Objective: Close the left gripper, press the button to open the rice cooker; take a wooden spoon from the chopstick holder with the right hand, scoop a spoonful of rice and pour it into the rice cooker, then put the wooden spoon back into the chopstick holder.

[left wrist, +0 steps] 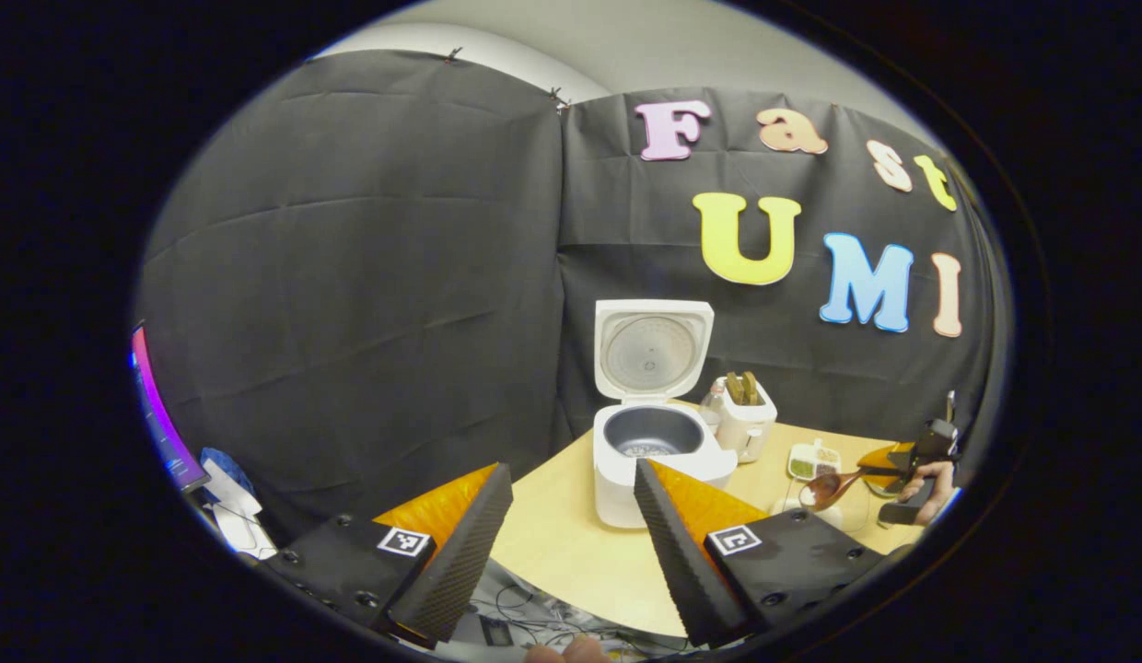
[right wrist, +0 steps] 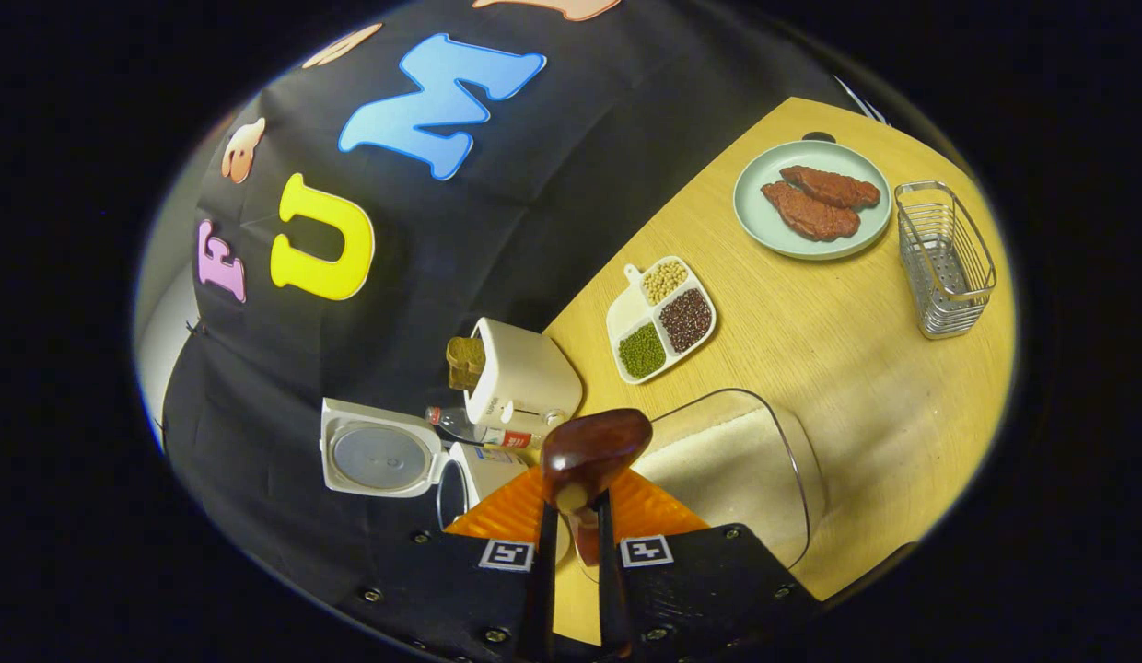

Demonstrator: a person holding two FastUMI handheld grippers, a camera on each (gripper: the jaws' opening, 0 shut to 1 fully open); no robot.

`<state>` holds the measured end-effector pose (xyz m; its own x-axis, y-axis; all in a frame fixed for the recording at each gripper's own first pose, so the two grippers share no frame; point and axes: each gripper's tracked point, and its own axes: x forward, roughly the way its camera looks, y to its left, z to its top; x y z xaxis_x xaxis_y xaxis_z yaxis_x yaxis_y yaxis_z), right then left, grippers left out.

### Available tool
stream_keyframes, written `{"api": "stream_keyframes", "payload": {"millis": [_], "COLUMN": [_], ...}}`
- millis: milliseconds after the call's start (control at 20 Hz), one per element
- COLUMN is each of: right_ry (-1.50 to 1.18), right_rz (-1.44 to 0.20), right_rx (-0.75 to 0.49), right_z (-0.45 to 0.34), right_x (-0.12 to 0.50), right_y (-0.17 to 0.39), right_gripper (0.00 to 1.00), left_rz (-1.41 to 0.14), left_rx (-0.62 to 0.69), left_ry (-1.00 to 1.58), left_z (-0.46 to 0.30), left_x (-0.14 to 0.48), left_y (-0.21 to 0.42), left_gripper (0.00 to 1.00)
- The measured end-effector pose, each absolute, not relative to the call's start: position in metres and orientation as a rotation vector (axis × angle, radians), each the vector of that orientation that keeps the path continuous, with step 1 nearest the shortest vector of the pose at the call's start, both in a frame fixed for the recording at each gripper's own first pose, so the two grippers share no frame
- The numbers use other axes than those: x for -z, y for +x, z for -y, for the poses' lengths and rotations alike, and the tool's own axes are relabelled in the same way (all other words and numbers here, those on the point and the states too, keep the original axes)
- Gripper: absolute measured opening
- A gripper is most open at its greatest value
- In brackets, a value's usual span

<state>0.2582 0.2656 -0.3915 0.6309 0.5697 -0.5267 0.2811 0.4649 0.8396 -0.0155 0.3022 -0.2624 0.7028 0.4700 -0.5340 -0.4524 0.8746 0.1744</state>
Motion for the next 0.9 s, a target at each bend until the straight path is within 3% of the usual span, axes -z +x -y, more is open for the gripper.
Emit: {"api": "stream_keyframes", "payload": {"millis": [400,900], "right_ry": [1.184,1.191], "right_rz": [-0.865,-0.888], "right_rx": [-0.333,-0.502], "right_z": [-0.317,-0.461], "right_x": [0.317,0.274], "right_y": [0.285,0.315], "right_gripper": [0.19,0.20], "left_rz": [-0.596,-0.569], "left_rx": [-0.540,-0.640], "left_ry": [0.023,0.032], "left_z": [-0.318,-0.362], "left_x": [0.262,0.246], "left_y": [-0.015,-0.033], "left_gripper": [0.92,0.94]}}
